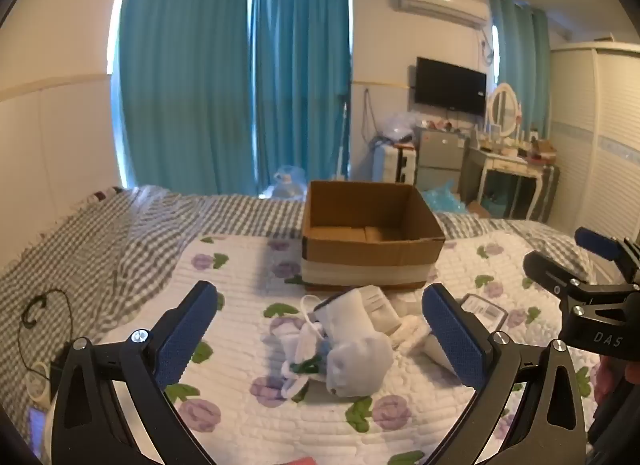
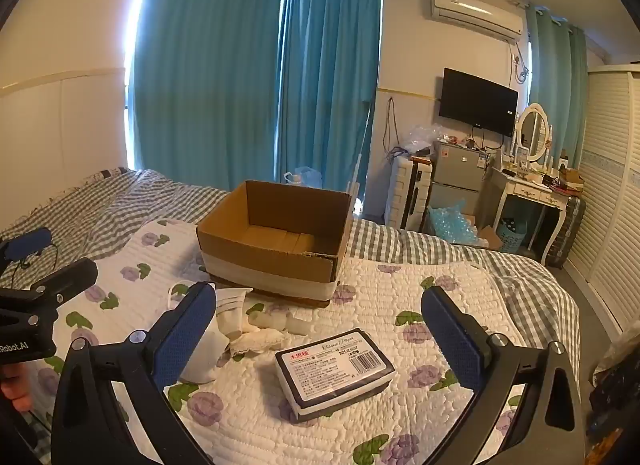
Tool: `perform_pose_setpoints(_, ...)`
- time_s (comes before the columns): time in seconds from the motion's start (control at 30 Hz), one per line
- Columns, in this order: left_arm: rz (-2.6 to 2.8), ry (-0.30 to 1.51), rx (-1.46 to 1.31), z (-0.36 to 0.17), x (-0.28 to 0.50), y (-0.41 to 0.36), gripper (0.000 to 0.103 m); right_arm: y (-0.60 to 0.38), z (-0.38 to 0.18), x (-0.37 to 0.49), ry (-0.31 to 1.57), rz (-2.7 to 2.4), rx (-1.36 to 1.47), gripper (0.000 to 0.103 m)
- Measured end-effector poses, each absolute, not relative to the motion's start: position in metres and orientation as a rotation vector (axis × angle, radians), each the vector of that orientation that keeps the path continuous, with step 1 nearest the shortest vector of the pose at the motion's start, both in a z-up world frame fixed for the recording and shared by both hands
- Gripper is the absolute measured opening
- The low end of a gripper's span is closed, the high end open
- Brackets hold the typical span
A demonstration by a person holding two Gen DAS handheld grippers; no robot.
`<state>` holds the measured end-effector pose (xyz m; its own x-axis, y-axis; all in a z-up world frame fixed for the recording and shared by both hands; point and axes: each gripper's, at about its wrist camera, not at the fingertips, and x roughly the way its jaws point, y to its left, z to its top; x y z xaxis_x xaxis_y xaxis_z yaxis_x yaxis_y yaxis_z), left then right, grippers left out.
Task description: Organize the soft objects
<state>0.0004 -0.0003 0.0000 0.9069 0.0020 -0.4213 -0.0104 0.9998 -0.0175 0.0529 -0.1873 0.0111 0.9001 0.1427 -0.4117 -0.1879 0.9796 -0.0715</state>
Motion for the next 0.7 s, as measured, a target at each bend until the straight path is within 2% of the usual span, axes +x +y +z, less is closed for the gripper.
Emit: perform_pose_setpoints(0.7, 0.005, 0.436, -0.024, -0.0001, 0.0009, -0.0004, 0.103, -0.1830, 0.0026, 0.0562, 0.443, 0.170, -0.131, 0.103)
